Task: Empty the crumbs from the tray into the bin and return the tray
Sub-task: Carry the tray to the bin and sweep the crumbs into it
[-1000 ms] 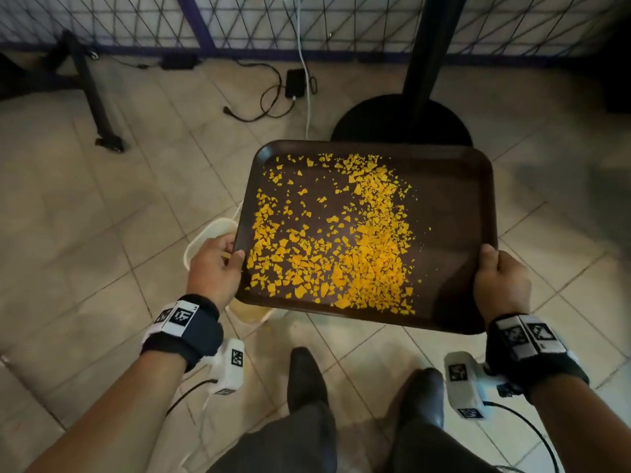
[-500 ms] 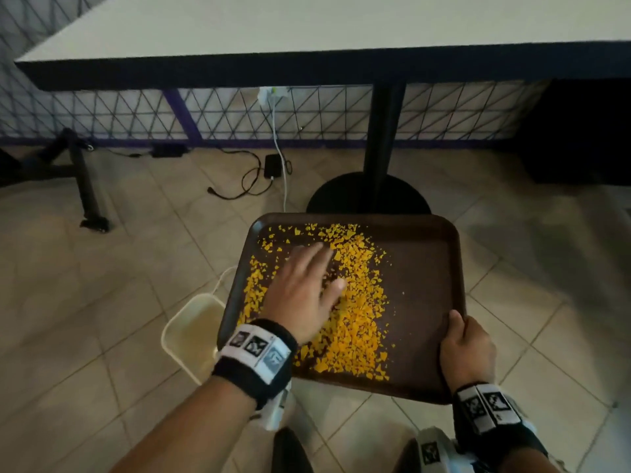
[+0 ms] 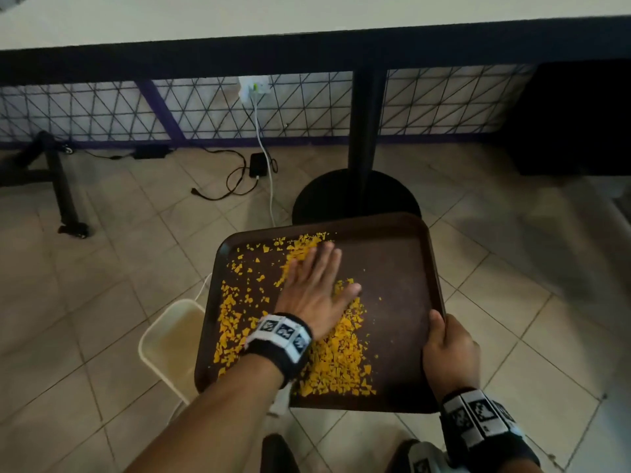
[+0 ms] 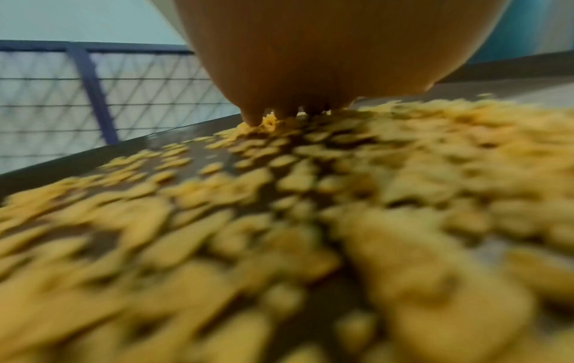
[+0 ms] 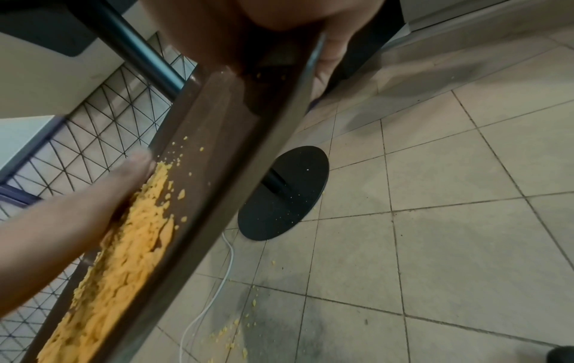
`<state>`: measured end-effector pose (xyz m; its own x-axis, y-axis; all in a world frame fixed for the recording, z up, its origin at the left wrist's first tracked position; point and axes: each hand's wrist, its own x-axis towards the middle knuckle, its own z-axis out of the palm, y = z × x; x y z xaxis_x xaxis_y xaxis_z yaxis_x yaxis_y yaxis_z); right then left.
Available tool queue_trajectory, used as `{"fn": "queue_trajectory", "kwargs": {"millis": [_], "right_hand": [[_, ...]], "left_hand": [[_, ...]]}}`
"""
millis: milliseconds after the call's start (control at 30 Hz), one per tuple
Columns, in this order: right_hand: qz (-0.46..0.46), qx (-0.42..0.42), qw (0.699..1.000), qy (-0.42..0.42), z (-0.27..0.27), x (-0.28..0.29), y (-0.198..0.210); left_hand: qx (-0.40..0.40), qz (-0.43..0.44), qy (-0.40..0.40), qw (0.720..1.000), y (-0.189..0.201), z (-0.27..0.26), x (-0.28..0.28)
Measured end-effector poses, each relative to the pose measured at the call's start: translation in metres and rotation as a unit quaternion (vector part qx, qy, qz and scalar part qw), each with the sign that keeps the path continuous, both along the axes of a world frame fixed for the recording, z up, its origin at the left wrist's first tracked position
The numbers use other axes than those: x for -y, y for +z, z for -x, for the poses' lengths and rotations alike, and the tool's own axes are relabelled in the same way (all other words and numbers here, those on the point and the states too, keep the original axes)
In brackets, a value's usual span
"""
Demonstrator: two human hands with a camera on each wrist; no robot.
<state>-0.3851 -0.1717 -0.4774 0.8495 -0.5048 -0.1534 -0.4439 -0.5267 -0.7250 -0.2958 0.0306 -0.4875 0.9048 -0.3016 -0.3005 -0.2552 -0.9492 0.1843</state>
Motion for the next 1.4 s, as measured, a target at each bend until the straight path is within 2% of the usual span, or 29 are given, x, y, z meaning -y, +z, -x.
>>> {"fn": "queue_trajectory", "kwargs": {"millis": [133,233,300,400,467,533,667,833,1000,1100,1200,1300,1400], "right_hand": [[0.005,-0.002,1.0,0.005,0.002,0.0,-0.001],[0.02,-0.014,1.0,0.011,0.004,-0.001,-0.003],[0.03,-0.015,0.999,0.013,0.004,-0.002,-0.004],[0.037,-0.01,0.999,0.018,0.003,-0.006,-0.002],[0.039,0.0,0.999,0.017,0.003,-0.008,0.0],[0.042,0.004,0.999,0.018,0.003,-0.009,0.001],[0.045,-0.003,0.999,0.017,0.003,-0.008,0.005],[0.044,-0.019,0.998,0.047,0.002,-0.017,0.002],[0.058,-0.033,0.997,0.049,0.002,-0.019,0.004],[0.056,-0.033,0.997,0.041,0.004,-0.015,0.005],[0.051,-0.027,0.998,0.035,0.003,-0.015,0.005],[0.038,-0.022,0.999,0.031,0.002,-0.019,0.005],[0.026,-0.011,0.999,0.023,0.002,-0.019,0.007]], "left_hand": [[-0.034,-0.022,0.086,0.996,-0.01,0.016,-0.057],[-0.033,-0.017,0.11,0.993,-0.006,0.022,-0.068],[0.0,0.012,0.069,0.998,0.004,0.016,-0.05],[0.039,0.062,-0.037,0.997,0.019,0.002,0.0],[0.04,0.067,-0.088,0.993,0.022,-0.007,0.027],[0.038,0.051,-0.098,0.993,0.02,-0.015,0.034],[0.026,0.018,-0.059,0.998,0.007,-0.022,-0.004],[0.008,-0.021,-0.02,1.0,-0.009,-0.007,-0.064],[-0.037,-0.018,0.107,0.993,-0.031,0.011,-0.107],[-0.044,-0.007,0.156,0.987,-0.027,0.014,-0.111],[0.002,0.035,0.113,0.993,-0.005,0.011,-0.075],[0.033,0.074,-0.001,0.997,0.015,0.017,-0.017],[0.046,0.06,-0.1,0.992,0.017,0.028,0.031]]}}
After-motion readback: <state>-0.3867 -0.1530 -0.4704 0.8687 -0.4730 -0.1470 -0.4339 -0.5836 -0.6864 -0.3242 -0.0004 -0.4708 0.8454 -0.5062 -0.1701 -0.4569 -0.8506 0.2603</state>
